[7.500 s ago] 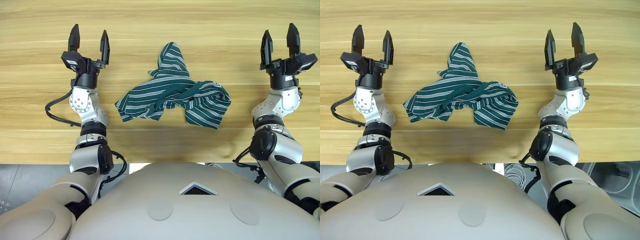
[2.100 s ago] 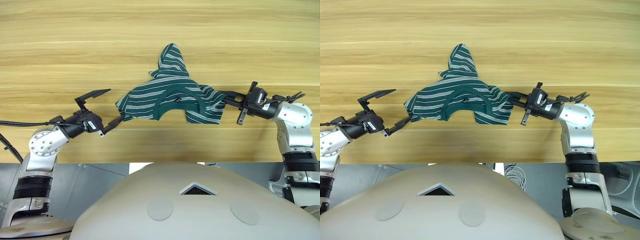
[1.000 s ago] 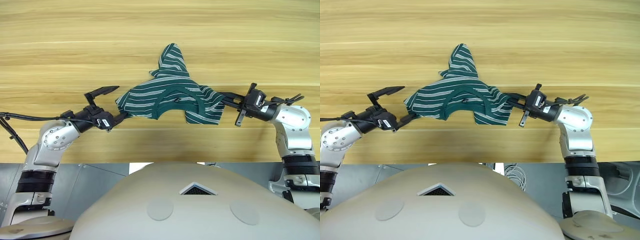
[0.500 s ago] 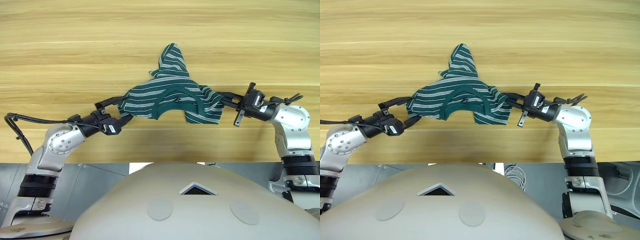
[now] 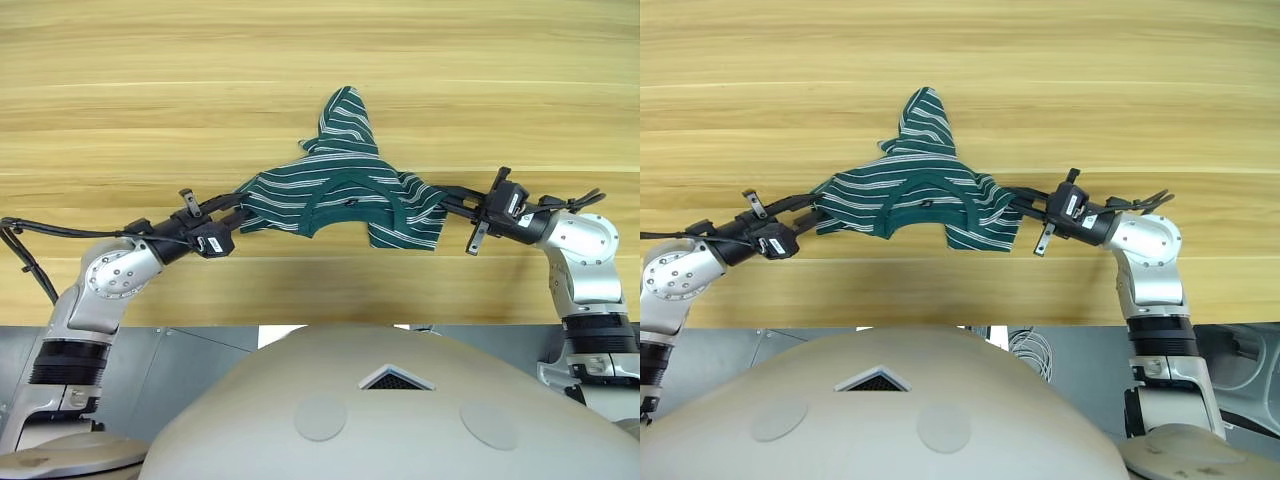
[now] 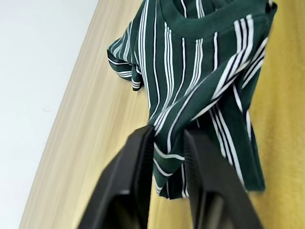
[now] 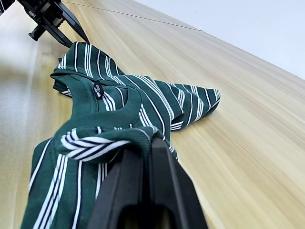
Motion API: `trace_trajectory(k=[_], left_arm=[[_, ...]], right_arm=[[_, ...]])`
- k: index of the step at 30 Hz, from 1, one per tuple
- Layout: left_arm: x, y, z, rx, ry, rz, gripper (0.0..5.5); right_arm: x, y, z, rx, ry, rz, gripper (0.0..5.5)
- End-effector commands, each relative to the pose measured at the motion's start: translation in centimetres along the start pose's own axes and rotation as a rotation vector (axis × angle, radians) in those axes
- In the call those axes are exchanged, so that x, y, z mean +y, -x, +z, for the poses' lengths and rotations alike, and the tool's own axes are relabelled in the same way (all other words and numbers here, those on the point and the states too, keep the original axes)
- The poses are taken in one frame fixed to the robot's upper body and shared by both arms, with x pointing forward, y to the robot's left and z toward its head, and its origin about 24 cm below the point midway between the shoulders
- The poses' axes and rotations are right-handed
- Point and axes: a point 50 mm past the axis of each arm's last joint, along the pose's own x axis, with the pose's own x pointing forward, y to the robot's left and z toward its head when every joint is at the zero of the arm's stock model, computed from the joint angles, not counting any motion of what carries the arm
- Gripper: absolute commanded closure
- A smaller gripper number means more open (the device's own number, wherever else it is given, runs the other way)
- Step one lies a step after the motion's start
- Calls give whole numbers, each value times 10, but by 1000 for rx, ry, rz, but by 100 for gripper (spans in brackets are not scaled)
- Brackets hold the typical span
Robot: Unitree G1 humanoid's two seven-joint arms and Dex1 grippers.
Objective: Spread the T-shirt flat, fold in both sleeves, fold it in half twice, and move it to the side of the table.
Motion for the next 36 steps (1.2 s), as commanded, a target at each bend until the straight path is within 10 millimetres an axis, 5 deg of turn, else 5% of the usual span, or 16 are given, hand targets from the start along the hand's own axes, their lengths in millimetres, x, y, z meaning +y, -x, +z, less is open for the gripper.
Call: trace_trajectory(k=[1, 12, 16, 21, 23, 30, 36], left_arm=[[-7, -4, -1, -3, 21, -37, 527], [0, 1, -23, 15, 60, 10, 546], [44, -2, -19, -74, 19, 242, 546], [132, -9, 3, -264, 37, 541, 546], [152, -9, 9, -308, 68, 587, 546], [174, -7, 33, -384, 90, 549, 546], [182, 38, 73, -434, 46, 569, 546]], right_arm=[[1, 1, 4, 10, 24, 16, 550], [-6, 6, 15, -34, 85, -15, 550], [-31, 7, 35, -98, 155, -94, 550], [-97, -7, 88, -106, 319, -171, 550], [-112, -18, 103, -103, 348, -163, 550], [-149, -55, 117, -61, 347, -204, 550], [-142, -19, 180, -198, 486, -198, 550]])
